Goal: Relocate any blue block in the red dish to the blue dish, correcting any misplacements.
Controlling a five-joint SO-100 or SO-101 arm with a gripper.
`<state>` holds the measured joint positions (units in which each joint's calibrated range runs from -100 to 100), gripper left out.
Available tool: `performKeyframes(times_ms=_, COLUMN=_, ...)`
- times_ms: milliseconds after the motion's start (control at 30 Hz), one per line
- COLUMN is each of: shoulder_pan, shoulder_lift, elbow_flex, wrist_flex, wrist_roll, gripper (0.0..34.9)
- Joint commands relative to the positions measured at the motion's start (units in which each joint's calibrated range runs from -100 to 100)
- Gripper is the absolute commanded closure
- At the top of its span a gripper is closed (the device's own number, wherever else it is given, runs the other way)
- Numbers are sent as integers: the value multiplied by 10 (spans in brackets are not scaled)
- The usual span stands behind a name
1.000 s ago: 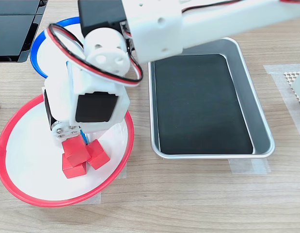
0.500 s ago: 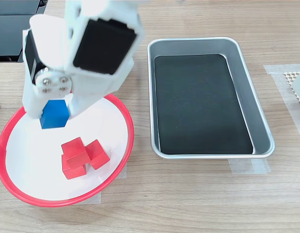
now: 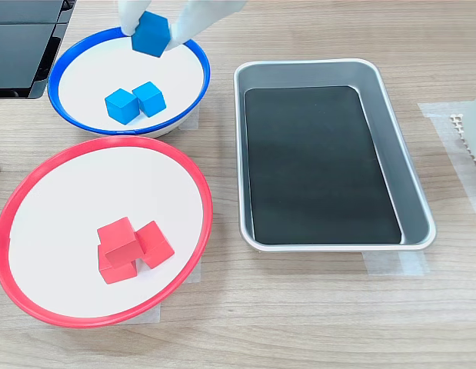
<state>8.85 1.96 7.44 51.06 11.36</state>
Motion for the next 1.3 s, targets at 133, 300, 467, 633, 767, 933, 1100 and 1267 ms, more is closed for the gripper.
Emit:
performKeyframes(times_ms=133, shoulder_pan=75, shoulder_lift=-13, elbow_flex=24, wrist_flex=16, wrist_roll=0, gripper=349)
performKeyframes(times_ms=300, shoulder_pan=87, shoulder_lift=29, elbow_flex=-29, wrist_flex=22, wrist_roll=-2, gripper=349)
performKeyframes(times_ms=467, shoulder_pan=88, shoulder_lift=77, elbow_flex=-93, wrist_flex=22, wrist_roll=-3, gripper=349)
performKeyframes(times_ms=633, shoulder_pan=92, shoulder_lift=140, elbow_flex=-164, wrist_flex=25, wrist_roll=-4, gripper=349)
performKeyframes(times_ms=767, shoulder_pan=96, shoulder_lift=181, elbow_flex=-202, wrist_flex=25, wrist_roll=-4, gripper=349)
performKeyframes(times_ms=933, shoulder_pan=88, shoulder_lift=218, elbow_flex=-240, wrist_flex=25, wrist_roll=-11, gripper=346)
performKeyframes(times_ms=1100, shoulder_pan=74, shoulder_lift=251, elbow_flex=-280, wrist_flex=31, wrist_roll=-25, gripper=343)
performKeyframes(times_ms=1267, shoulder_pan=65, shoulder_lift=284, elbow_flex=-322, wrist_flex=47, wrist_roll=-33, gripper=345)
